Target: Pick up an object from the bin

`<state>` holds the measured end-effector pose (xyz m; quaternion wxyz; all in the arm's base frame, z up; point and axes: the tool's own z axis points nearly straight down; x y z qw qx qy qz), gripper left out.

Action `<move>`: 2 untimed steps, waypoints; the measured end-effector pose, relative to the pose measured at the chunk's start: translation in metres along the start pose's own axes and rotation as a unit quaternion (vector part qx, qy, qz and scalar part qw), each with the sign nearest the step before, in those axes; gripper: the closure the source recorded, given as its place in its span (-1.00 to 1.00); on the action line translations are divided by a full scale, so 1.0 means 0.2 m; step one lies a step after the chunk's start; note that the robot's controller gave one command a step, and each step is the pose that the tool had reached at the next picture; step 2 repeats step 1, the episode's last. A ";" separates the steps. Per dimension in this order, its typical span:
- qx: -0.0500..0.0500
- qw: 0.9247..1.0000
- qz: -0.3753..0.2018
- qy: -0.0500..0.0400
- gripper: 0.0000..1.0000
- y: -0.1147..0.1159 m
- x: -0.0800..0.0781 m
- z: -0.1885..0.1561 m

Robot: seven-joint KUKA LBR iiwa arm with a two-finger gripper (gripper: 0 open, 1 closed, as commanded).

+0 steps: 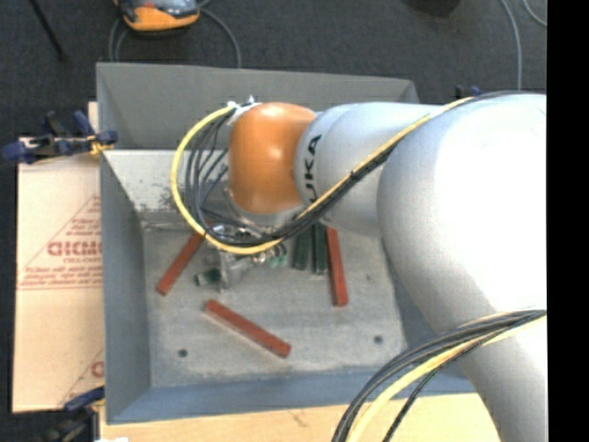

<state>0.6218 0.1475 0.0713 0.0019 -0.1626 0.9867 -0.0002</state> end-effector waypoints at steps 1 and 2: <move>-0.001 1.000 0.027 -0.004 1.00 0.07 0.07 -0.87; -0.001 1.000 0.027 -0.004 1.00 0.07 0.07 -0.87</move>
Offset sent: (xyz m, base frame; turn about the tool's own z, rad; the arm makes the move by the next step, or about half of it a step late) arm 0.0000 0.0000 0.0000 0.0000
